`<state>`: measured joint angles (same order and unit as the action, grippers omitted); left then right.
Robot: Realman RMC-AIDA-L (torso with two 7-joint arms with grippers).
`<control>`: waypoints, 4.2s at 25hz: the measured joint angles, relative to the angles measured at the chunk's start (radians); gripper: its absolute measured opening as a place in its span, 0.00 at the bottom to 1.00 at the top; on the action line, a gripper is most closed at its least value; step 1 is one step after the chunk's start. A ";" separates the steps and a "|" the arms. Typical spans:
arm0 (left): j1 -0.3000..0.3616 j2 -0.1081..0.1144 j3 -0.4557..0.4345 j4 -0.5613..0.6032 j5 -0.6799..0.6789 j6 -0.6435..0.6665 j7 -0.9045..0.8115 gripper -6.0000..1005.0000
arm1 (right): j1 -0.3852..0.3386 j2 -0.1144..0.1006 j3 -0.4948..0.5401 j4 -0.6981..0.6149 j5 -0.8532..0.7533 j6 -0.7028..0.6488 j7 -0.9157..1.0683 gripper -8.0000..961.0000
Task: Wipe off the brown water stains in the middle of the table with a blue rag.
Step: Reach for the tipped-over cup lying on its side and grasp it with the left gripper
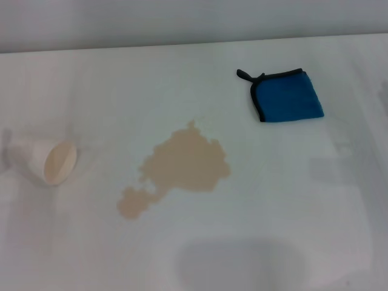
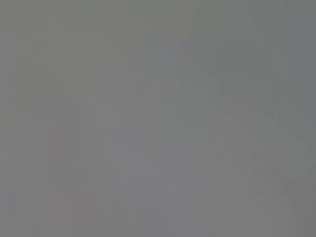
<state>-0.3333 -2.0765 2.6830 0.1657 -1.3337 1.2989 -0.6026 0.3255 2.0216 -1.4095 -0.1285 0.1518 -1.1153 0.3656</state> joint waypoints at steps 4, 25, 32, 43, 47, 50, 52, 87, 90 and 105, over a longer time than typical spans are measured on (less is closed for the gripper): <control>0.000 -0.001 0.001 -0.017 0.020 0.006 0.097 0.88 | 0.005 0.000 0.006 0.001 0.000 -0.007 -0.030 0.85; 0.002 -0.004 -0.013 -0.017 0.033 0.018 0.099 0.88 | 0.042 -0.004 0.015 -0.004 0.068 0.041 -0.064 0.85; -0.061 0.015 -0.009 -0.063 0.041 0.044 0.006 0.88 | 0.041 -0.006 0.018 -0.001 0.104 0.044 -0.067 0.85; -0.190 0.077 0.159 -0.492 0.252 0.158 -0.441 0.88 | 0.042 -0.007 0.018 -0.002 0.105 0.048 -0.069 0.85; -0.231 0.152 0.161 -0.603 0.469 0.214 -0.484 0.88 | 0.044 -0.008 0.018 -0.002 0.107 0.058 -0.070 0.85; -0.280 0.189 0.161 -0.665 0.657 0.243 -0.468 0.88 | 0.045 -0.007 0.018 -0.002 0.107 0.066 -0.070 0.85; -0.317 0.206 0.162 -0.701 0.774 0.251 -0.443 0.88 | 0.047 -0.006 0.018 -0.002 0.108 0.076 -0.070 0.85; -0.709 0.295 0.166 -0.855 1.589 0.289 -0.129 0.88 | 0.104 0.003 0.018 0.000 0.249 0.325 -0.071 0.85; -0.717 0.288 0.166 -0.853 1.597 0.273 -0.094 0.88 | 0.104 0.003 0.018 0.002 0.271 0.332 -0.071 0.85; -0.758 0.198 0.164 -0.821 1.732 0.152 0.080 0.88 | 0.145 0.006 0.018 0.010 0.341 0.359 -0.162 0.85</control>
<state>-1.0916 -1.8785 2.8470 -0.6557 0.3983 1.4508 -0.5224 0.4708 2.0278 -1.3913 -0.1181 0.4932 -0.7563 0.2040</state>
